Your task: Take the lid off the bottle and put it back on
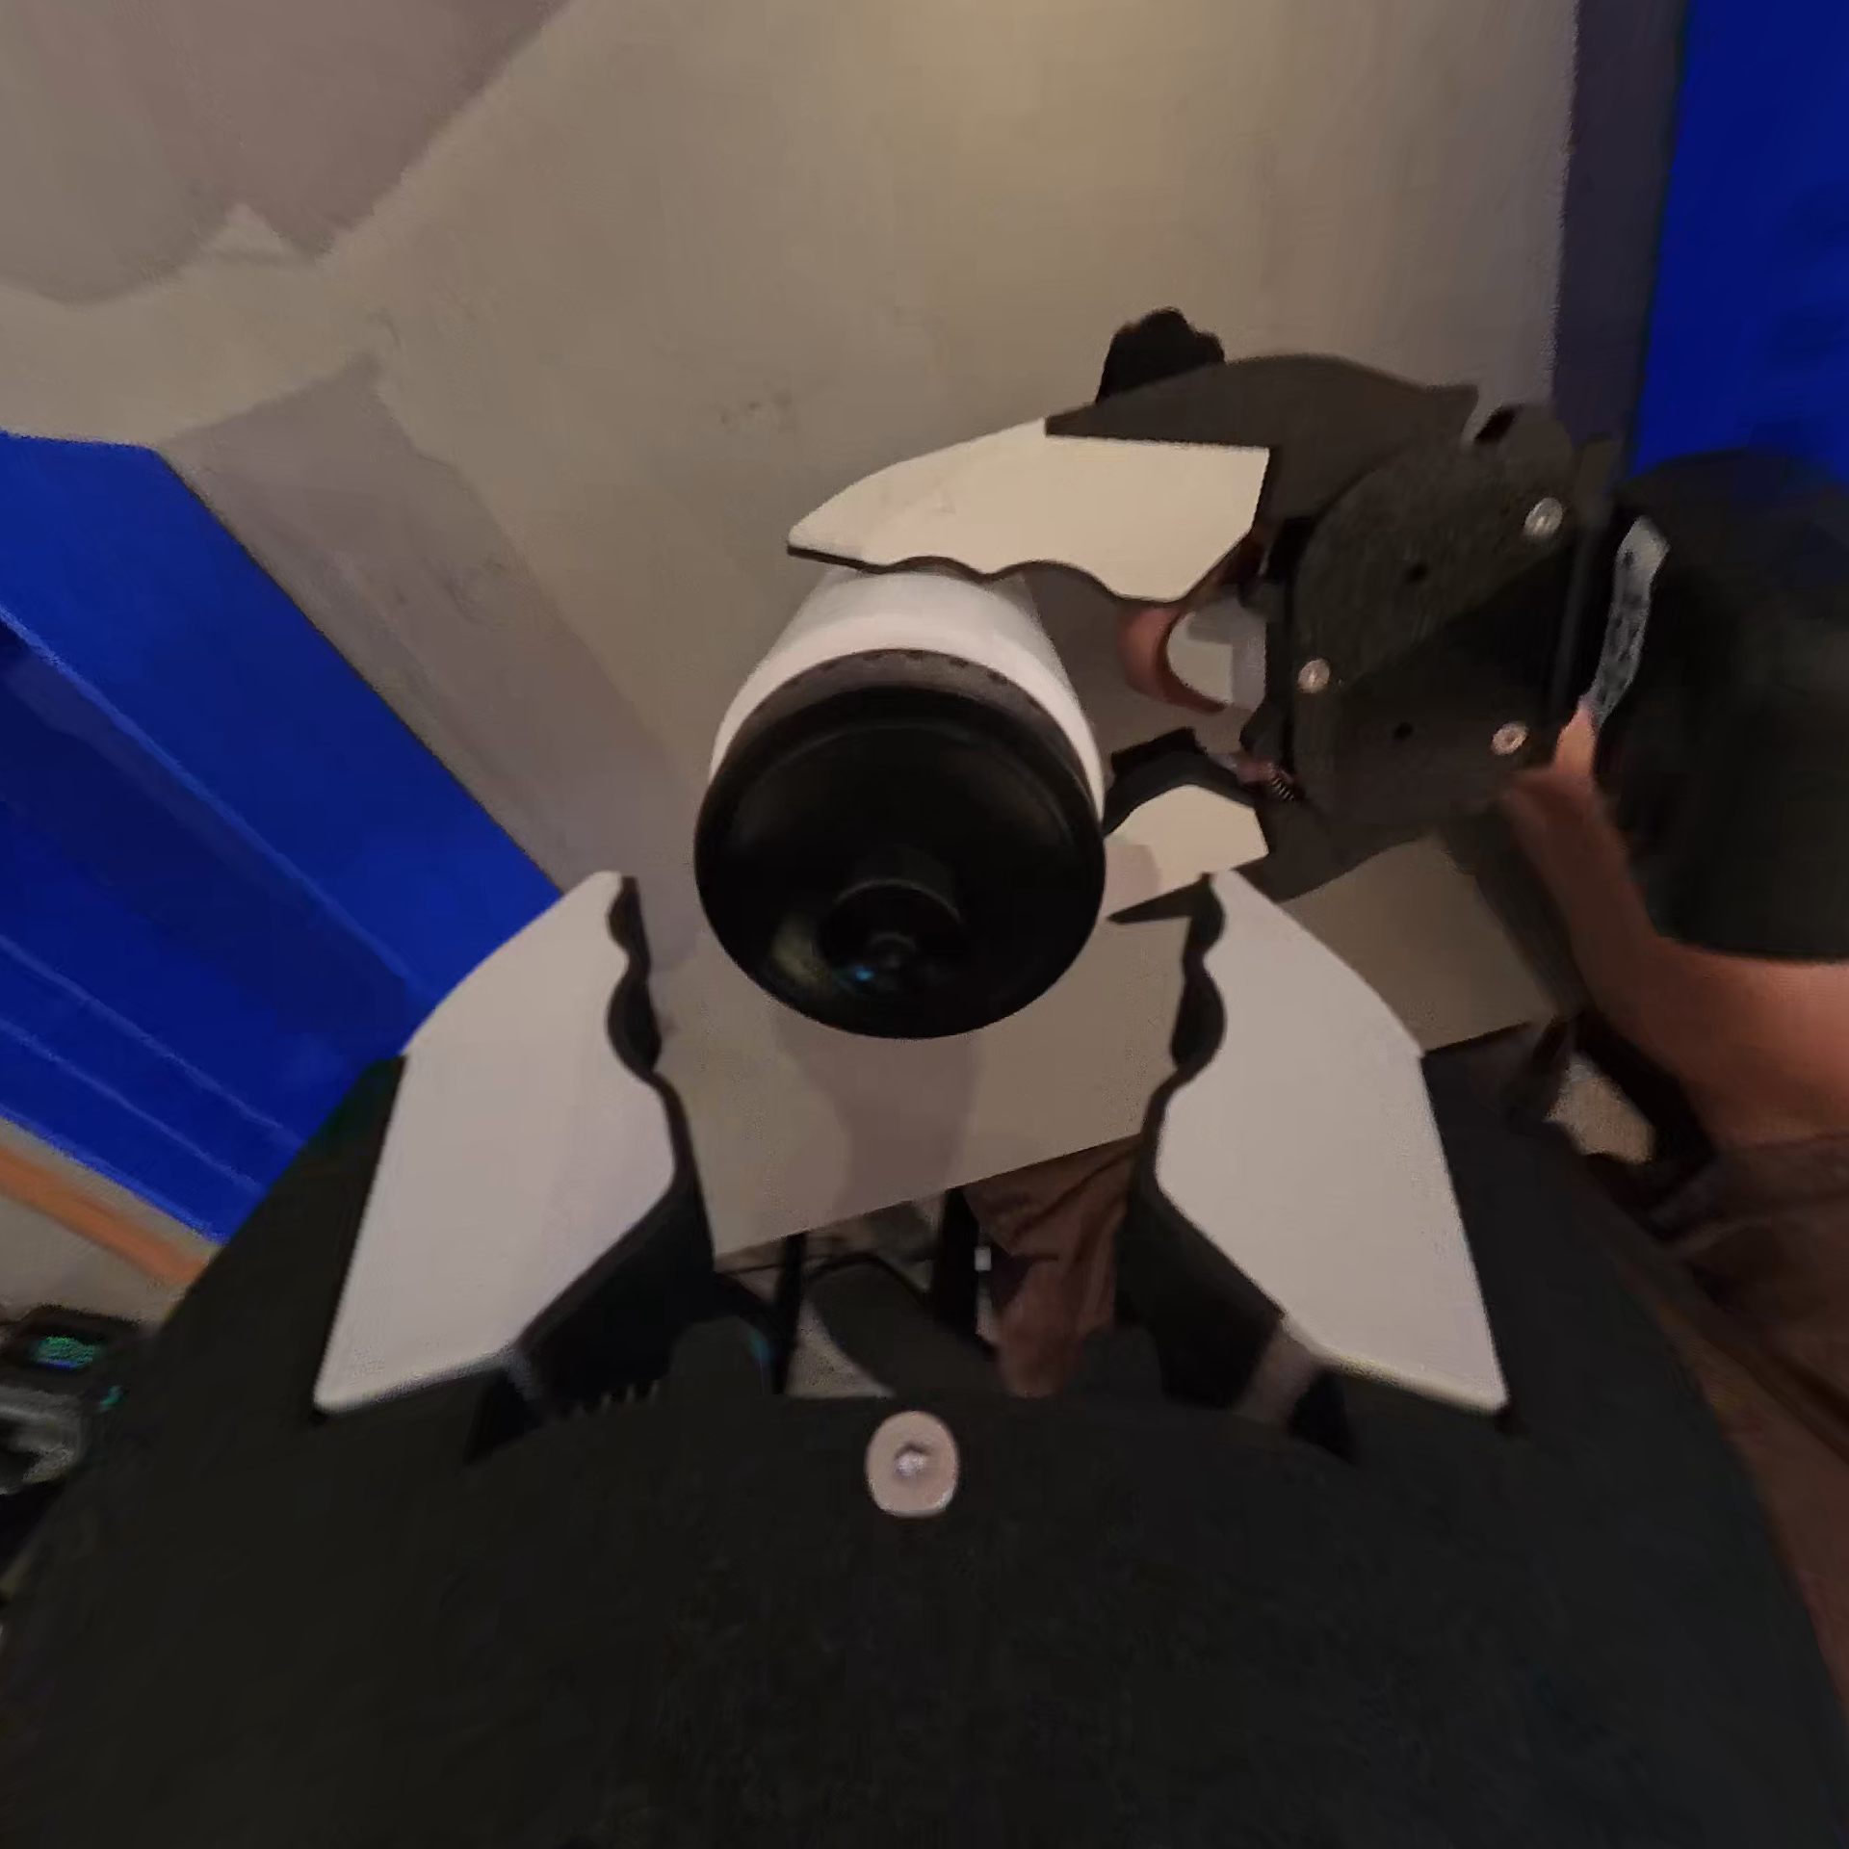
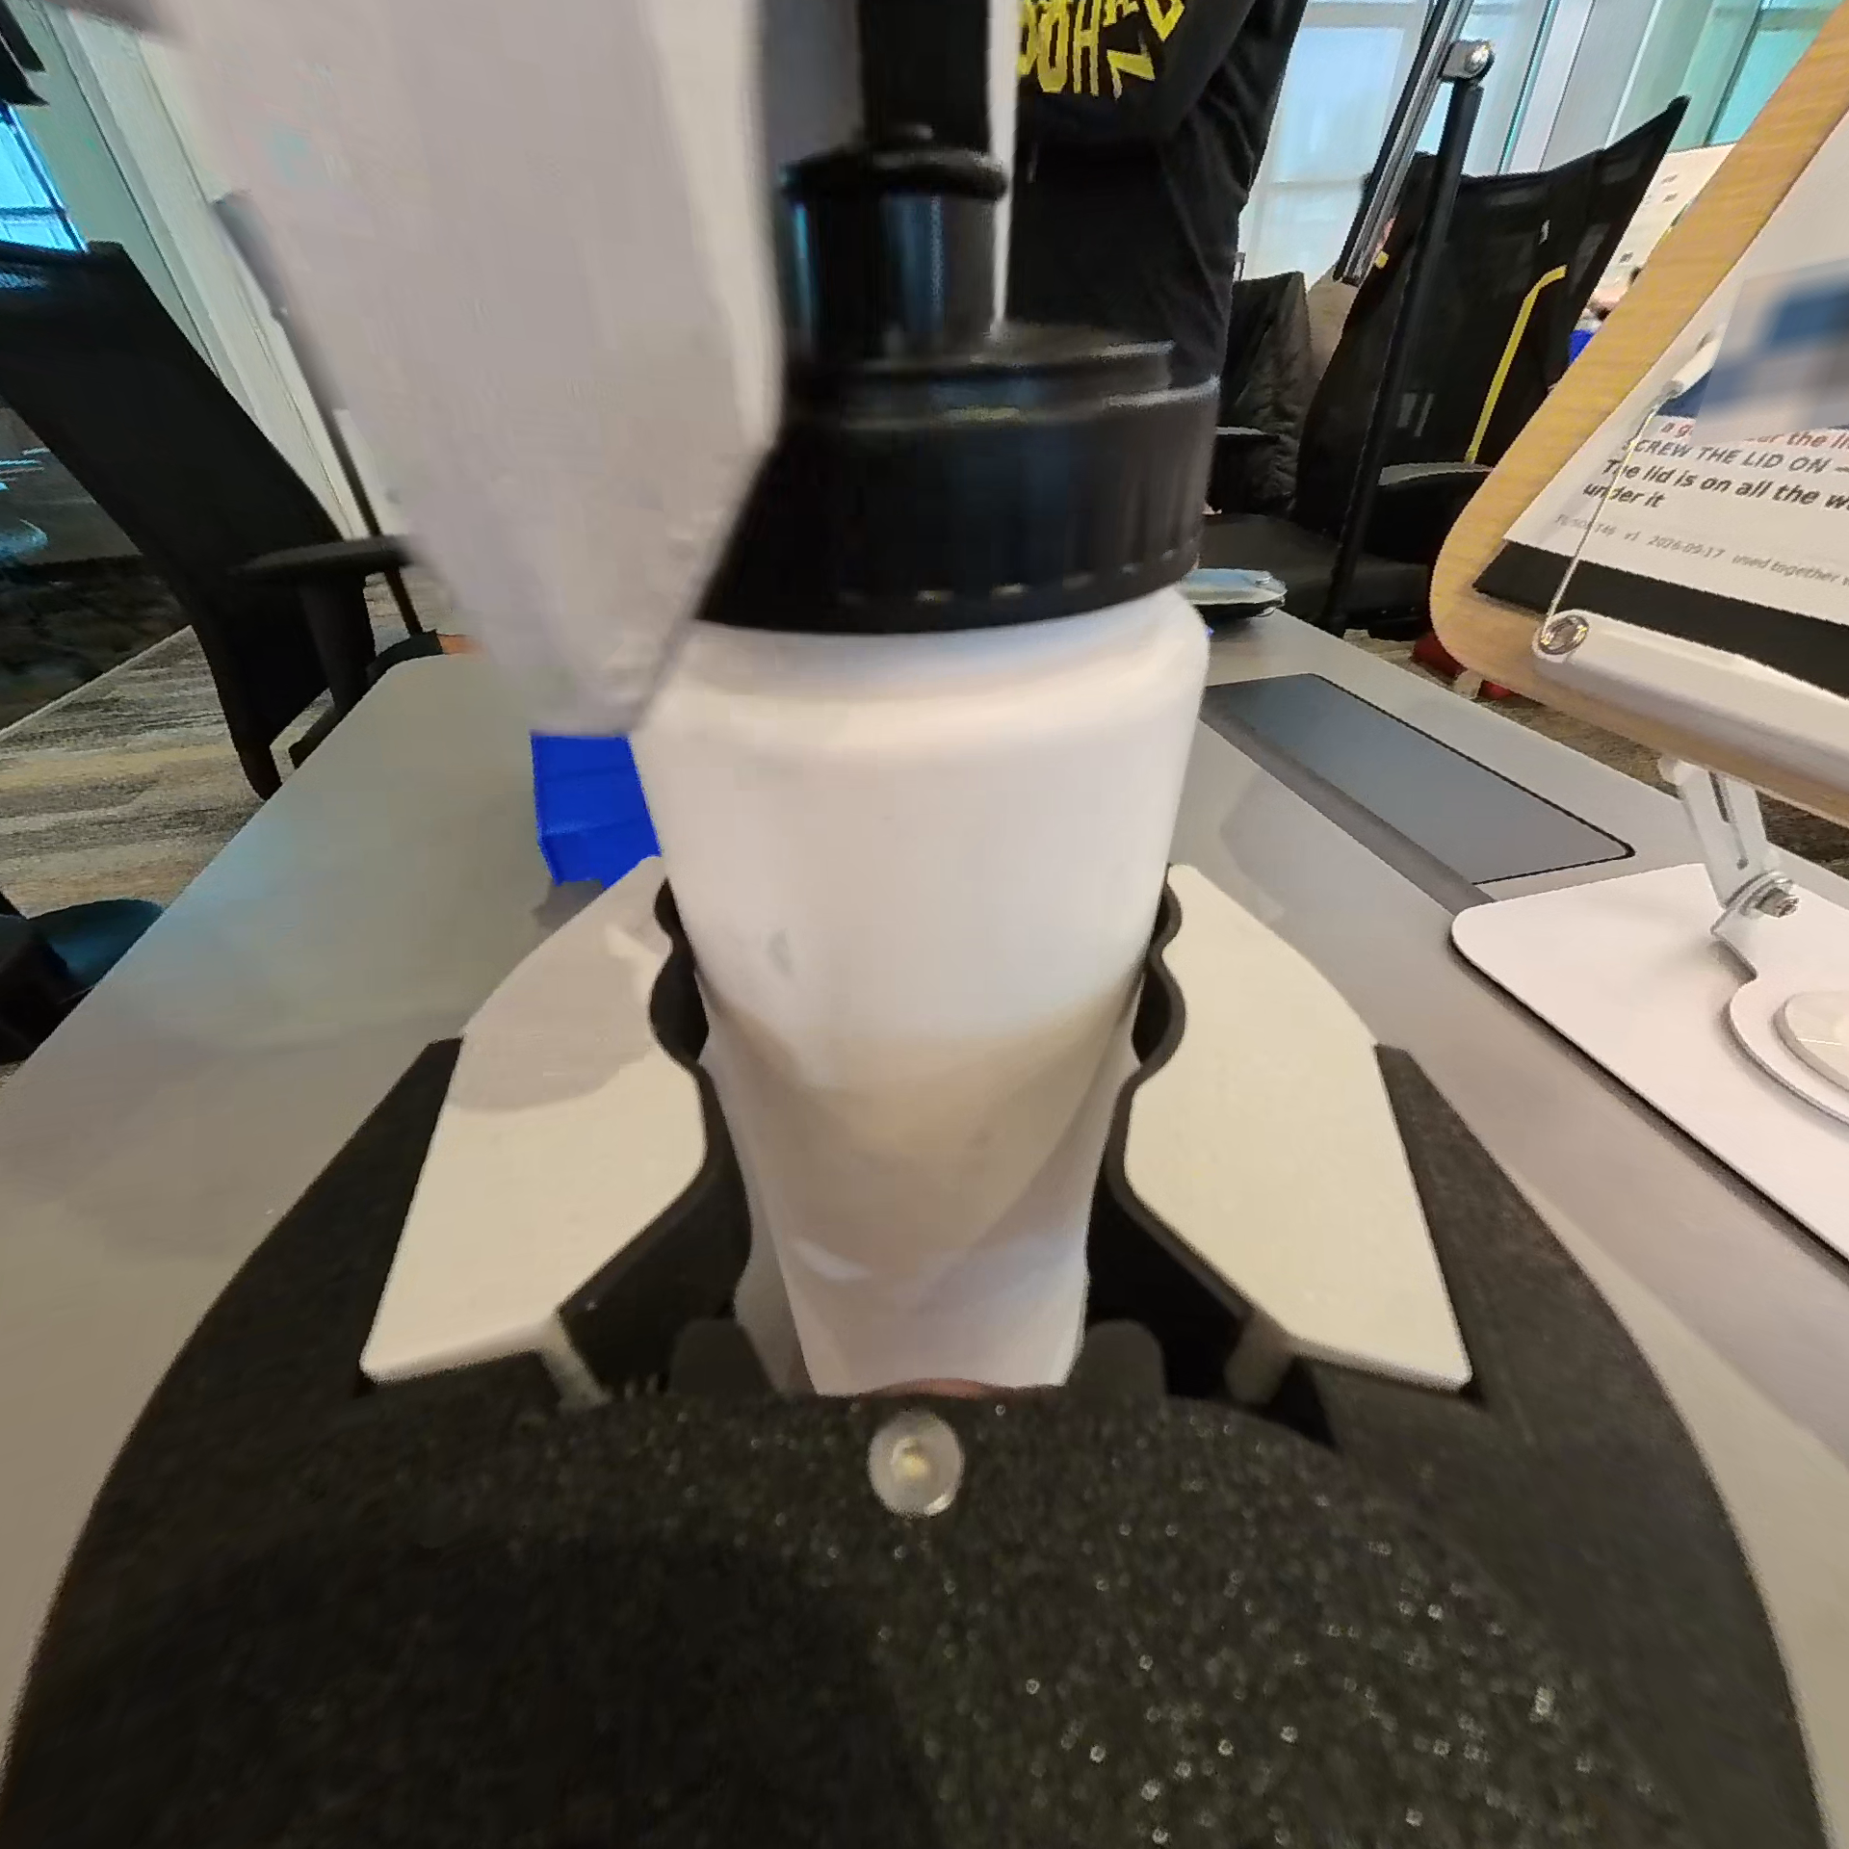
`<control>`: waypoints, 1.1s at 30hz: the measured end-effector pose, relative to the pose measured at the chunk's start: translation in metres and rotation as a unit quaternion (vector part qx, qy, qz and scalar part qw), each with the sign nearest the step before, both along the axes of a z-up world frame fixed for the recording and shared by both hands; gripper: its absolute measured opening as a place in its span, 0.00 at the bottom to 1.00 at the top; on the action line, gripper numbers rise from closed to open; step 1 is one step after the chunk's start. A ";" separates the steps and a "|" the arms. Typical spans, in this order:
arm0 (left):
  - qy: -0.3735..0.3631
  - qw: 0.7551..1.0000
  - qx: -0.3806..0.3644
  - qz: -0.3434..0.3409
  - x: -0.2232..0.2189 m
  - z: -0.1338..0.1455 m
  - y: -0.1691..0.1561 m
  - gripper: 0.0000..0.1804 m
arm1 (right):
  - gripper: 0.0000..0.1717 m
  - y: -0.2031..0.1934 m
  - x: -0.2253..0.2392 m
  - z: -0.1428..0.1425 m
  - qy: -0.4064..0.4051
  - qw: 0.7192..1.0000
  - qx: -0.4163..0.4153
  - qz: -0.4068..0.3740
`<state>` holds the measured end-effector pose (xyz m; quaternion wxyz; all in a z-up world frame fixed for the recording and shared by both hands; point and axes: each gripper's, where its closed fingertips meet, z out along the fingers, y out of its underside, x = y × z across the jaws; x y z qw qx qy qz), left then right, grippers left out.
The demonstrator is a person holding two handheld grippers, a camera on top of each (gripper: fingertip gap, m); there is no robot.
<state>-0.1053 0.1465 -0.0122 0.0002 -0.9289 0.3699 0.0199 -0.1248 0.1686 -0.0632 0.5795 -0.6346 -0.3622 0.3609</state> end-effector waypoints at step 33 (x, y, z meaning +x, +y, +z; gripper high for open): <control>-0.039 0.643 -0.021 -0.764 0.001 -0.002 0.011 0.41 | 0.50 -0.003 -0.001 -0.001 0.006 1.000 -0.004 0.019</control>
